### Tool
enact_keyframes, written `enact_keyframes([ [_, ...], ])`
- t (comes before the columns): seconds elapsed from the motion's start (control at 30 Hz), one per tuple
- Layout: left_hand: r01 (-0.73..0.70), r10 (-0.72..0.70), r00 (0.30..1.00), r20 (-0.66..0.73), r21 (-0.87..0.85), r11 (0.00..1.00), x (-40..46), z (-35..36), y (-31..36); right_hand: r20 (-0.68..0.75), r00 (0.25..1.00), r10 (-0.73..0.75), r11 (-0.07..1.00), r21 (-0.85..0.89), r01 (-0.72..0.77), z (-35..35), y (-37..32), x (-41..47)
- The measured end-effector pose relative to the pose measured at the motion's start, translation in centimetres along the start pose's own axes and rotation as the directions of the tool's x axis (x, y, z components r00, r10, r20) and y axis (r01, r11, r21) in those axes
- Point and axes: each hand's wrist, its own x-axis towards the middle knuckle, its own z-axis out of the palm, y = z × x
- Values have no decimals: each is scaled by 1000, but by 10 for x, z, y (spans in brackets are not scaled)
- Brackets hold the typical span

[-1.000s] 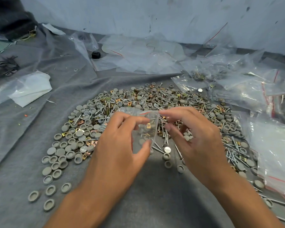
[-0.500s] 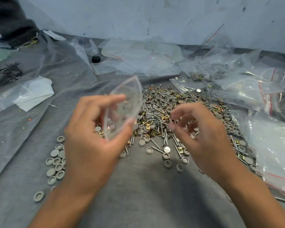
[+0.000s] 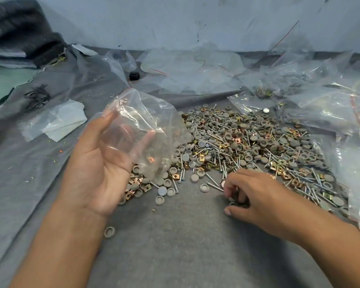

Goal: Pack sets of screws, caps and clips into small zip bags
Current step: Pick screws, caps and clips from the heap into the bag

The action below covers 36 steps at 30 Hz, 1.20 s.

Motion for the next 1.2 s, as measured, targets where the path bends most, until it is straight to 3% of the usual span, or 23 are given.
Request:
enact_keyframes([
  [0.47, 154, -164, 986, -22, -236, 960, 4, -1, 6, -37, 999, 5, 990, 140, 0, -6, 1, -3],
  [0.6, 187, -187, 982, 30, -313, 931, 5, -3, 6, -65, 998, 11, 991, 135, -2, -7, -1, -3],
  [0.67, 156, -150, 988, 42, -205, 966, 3, -3, 4, -117, 992, 47, 968, 250, -17, -8, -2, -2],
  [0.73, -9, 0, 998, 69, 122, 993, -2, 0, -2, -213, 974, 82, 916, 402, 11, -11, -4, -3],
  [0.77, -175, 138, 983, 123, 375, 910, -6, 1, -8, -254, 963, 88, 874, 484, 48, -14, -7, -3],
  [0.8, -384, 299, 923, 242, 625, 679, -10, 0, -15, -286, 954, 90, 807, 583, 99, -18, -11, -2],
  [0.83, -556, 371, 823, 430, 746, 368, -13, -1, -24, -320, 943, 93, 712, 683, 162, -23, -15, -2],
  [0.87, -671, 349, 720, 600, 730, 131, -16, -1, -34, -366, 925, 100, 607, 759, 235, -27, -19, -2],
  [0.9, -731, 273, 660, 699, 682, 20, -20, 0, -44, -422, 900, 110, 514, 799, 312, -31, -22, -2],
  [0.97, -780, 144, 616, 775, 625, -22, -27, 4, -62, -530, 838, 125, 411, 797, 443, -36, -28, -2],
  [1.07, -819, 112, 562, 819, 571, -64, -34, 11, -77, -618, 782, 85, 411, 736, 537, -36, -34, -4],
  [1.13, -816, 95, 567, 818, 574, -67, -36, 13, -81, -639, 769, 27, 449, 695, 562, -34, -36, -6],
  [1.2, -804, 101, 587, 803, 593, -47, -37, 14, -81, -669, 742, -42, 588, 584, 559, -31, -35, -8],
])
